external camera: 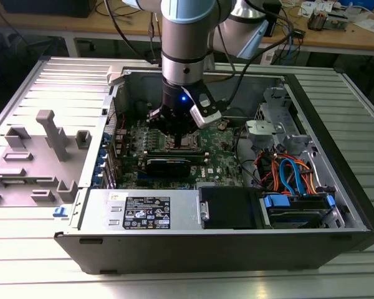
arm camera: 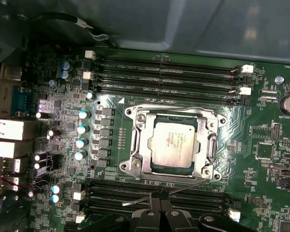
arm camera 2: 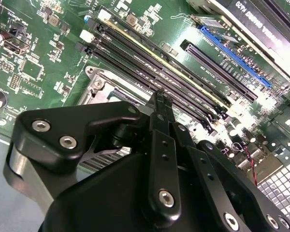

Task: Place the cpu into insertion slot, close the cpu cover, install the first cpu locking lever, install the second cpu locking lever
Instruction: 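Install the second cpu locking lever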

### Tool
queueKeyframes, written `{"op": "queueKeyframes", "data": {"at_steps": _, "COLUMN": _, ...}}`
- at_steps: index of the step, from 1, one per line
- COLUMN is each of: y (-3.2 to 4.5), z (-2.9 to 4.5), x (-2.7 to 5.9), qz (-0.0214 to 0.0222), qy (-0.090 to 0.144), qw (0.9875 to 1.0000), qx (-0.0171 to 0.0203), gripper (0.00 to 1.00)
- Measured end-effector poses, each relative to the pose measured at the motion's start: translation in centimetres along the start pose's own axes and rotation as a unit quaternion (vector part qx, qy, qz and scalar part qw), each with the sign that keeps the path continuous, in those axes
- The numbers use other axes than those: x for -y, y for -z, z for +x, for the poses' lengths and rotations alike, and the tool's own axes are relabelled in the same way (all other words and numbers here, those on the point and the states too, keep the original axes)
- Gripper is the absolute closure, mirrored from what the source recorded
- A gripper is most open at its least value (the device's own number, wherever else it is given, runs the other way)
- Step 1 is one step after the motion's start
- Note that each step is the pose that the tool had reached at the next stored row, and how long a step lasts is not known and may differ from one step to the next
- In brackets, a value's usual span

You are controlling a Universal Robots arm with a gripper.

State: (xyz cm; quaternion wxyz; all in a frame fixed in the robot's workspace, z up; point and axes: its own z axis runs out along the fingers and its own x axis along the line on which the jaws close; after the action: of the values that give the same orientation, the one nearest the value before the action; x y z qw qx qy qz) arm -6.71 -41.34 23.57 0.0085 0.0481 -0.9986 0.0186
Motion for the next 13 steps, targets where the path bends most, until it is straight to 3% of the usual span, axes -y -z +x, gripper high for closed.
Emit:
{"op": "queueKeyframes", "data": {"at_steps": 7, "y": -0.33, "z": 0.30, "x": -0.04, "qz": -0.0001, "qy": 0.001, "qw": 1.0000, "qx": 0.0000, "gripper": 0.89}}
{"op": "queueKeyframes", "data": {"at_steps": 13, "y": -0.35, "z": 0.62, "x": 0.08, "qz": -0.0039, "qy": 0.003, "qw": 1.0000, "qx": 0.0005, "gripper": 0.89}}
